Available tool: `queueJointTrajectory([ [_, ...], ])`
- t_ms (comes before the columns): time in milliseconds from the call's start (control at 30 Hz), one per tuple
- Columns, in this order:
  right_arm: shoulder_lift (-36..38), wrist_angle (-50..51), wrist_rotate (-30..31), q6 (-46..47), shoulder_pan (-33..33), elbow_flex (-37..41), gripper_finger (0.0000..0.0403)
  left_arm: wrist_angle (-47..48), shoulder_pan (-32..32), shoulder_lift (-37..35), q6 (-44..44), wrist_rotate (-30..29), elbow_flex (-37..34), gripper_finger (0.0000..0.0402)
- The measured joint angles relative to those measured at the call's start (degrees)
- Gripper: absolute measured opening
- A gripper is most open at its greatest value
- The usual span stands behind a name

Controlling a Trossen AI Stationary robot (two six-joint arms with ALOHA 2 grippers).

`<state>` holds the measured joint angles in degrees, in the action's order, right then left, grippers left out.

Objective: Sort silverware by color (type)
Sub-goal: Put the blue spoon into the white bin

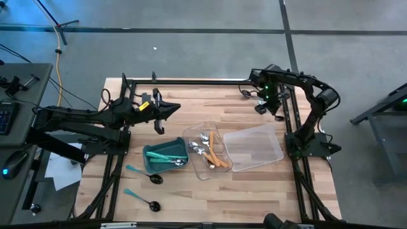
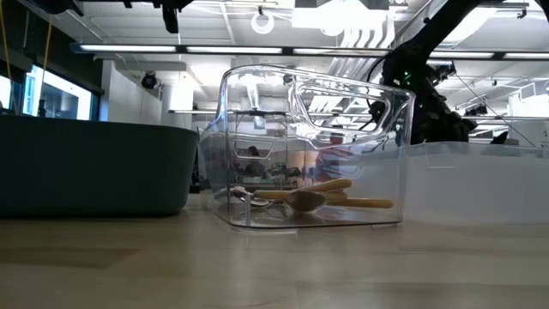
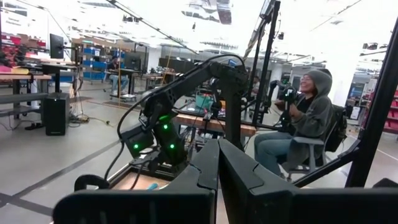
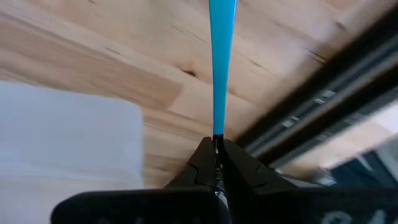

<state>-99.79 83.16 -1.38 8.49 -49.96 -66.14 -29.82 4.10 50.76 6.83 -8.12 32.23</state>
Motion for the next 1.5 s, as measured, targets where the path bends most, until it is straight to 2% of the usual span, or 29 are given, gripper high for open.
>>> queueJointTrajectory([
  [67, 0.2, 1.5, 2.0, -0.4, 0.3, -0.6, 0.0, 0.0, 0.0, 0.0, 0.0, 0.0, 0.0, 0.0],
  [233, 3.9, 1.3, 2.3, -1.0, 1.3, -0.9, 0.0, 0.0, 0.0, 0.0, -0.8, 0.0, 0.0, 0.0],
  [467, 17.5, -2.5, 1.1, 0.8, 4.2, 3.1, 0.0, 2.6, 0.0, -0.1, -2.8, -1.6, 0.0, 0.0],
  [567, 26.4, -9.8, -3.7, 5.0, 7.2, 8.0, 0.0, 4.8, 0.1, -0.3, -2.4, -1.7, 0.0, 0.0],
  [700, 37.5, -24.6, -11.0, 12.0, 13.0, 15.2, 0.0, 5.8, 0.0, -0.3, -2.5, -1.7, 0.0, 0.0],
  [867, 46.3, -46.8, -12.0, 21.7, 21.8, 21.4, 0.0, 5.8, 0.0, -0.3, -2.5, -1.7, 0.0, 0.0],
  [1000, 47.9, -65.6, -9.9, 20.5, 28.8, 23.7, 0.0, 5.8, 0.0, -0.3, -2.5, -1.7, 0.0, 0.0],
  [1133, 46.5, -78.1, -7.2, 13.8, 34.2, 23.8, 0.0, 5.8, 0.1, -0.3, -2.5, -1.7, 0.0, 0.0],
  [1233, 44.9, -85.7, -6.6, 12.2, 36.9, 23.8, 0.0, 5.8, 0.0, -0.3, -2.5, -1.7, 0.0, 0.0],
  [1367, 43.0, -92.2, -6.5, 10.5, 39.6, 23.8, 0.0, 5.8, 0.1, -0.3, -2.5, -1.7, 0.0, 0.0001],
  [1500, 41.9, -93.1, -6.6, 10.5, 40.7, 23.8, 0.0, 5.8, 0.1, -0.3, -2.5, -0.2, 0.0, 0.0001],
])
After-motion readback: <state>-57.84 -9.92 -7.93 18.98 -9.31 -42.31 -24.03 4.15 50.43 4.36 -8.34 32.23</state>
